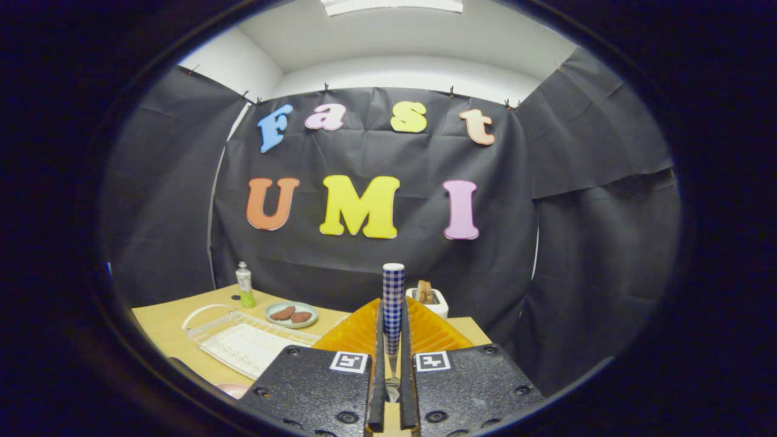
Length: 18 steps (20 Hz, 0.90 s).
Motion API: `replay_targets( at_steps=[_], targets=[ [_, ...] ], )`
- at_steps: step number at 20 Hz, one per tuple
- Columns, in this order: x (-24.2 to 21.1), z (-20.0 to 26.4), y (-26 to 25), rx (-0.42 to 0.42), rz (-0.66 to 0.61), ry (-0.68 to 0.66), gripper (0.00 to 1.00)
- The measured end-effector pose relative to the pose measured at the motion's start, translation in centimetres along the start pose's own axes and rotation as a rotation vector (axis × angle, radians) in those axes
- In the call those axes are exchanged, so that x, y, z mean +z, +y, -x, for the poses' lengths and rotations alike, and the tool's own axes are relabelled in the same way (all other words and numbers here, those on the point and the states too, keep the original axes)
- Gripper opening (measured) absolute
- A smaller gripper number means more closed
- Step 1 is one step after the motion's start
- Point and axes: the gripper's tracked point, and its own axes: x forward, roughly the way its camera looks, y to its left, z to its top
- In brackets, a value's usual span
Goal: Take the plate from the dish rack, then take the spoon from the basket and place it into the plate.
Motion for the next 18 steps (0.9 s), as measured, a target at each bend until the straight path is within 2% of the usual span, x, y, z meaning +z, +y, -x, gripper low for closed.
replay_targets(
  at_steps=[6, 11, 18],
  targets=[
    [-0.9, 5.5, 9.5, 0.114, -0.035, -0.052, 0.15],
    [-6.6, 7.6, 17.0, 0.185, -0.036, -0.005, 0.15],
    [-16.0, 8.7, 21.7, 0.106, -0.154, 0.074, 0.15]
  ],
)
